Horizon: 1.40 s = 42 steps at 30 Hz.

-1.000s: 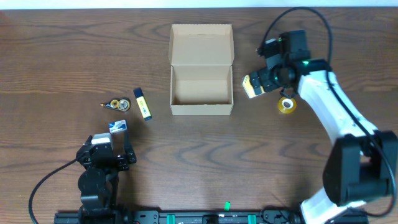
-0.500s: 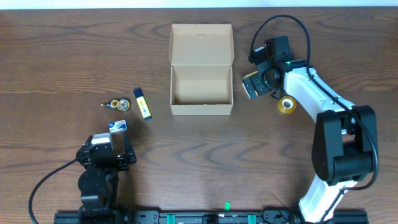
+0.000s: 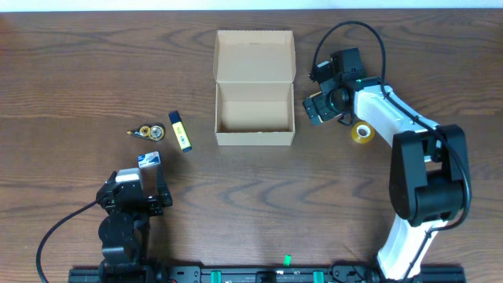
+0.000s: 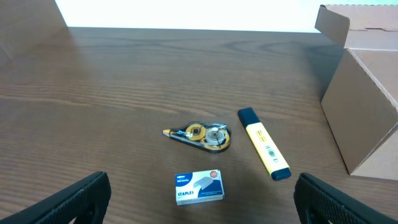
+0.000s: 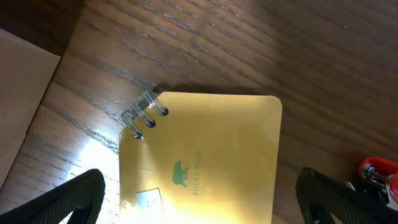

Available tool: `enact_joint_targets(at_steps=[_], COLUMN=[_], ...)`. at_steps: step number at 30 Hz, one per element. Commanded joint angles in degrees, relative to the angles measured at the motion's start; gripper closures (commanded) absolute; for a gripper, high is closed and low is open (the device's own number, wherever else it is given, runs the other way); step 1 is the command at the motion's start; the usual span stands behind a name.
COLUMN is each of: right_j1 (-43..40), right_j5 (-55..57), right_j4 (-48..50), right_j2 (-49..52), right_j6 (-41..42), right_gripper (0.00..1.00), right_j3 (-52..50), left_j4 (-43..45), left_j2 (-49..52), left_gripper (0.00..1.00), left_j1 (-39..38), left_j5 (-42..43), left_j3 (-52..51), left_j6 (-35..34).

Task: Pack container
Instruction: 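Reach the right gripper to the yellow notepad and grasp it, then carry the notepad into the cardboard box and lower it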

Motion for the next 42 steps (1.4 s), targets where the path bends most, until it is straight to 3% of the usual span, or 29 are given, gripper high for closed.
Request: enact_joint_targets(at_steps=[1,12,19,21,29,37,42], right_j1=[0.70,0.70,0.70,0.70,0.70,0.70,1.20], right_j5=[-0.68,-0.66,-0.61,-0.61,-0.39,2.84,2.45], right_j4=[0.04,0.46,0.44,0.44,-0.70,-10.73,-13.33], right_j2=[2.27,3.76,4.00,4.00,2.47,-7.28,-13.25], right_j6=[-0.76,-0.72,-0.70,-0.70,3.48,4.79,11.80], right_gripper=[0.01,0.02,0.30,0.34,0.40,0.44,0.45], right_j3=[0.87,0.87,0.87,0.87,1.29,10.47,14.86], left_j4=[-1.27,-1.27,-1.27,-1.27,-1.25,-1.27,-1.27], left_j2=[-0.31,-0.31,-0.31,-0.31,-0.31,-0.31,-0.31], left_gripper=[0.05,0.05,0.05,0.05,0.05,0.05,0.05], left_j1=[0.17,0.17,0.17,0.17,0.17,0.17,0.17], left_j5=[1.03,1.03,1.03,1.03,1.03,1.03,1.03], left_j3=[-0.94,-0.94,-0.94,-0.94,-0.94,-0.94,-0.94], left_j6=[-0.17,-0.17,-0.17,-0.17,-0.17,-0.17,-0.17])
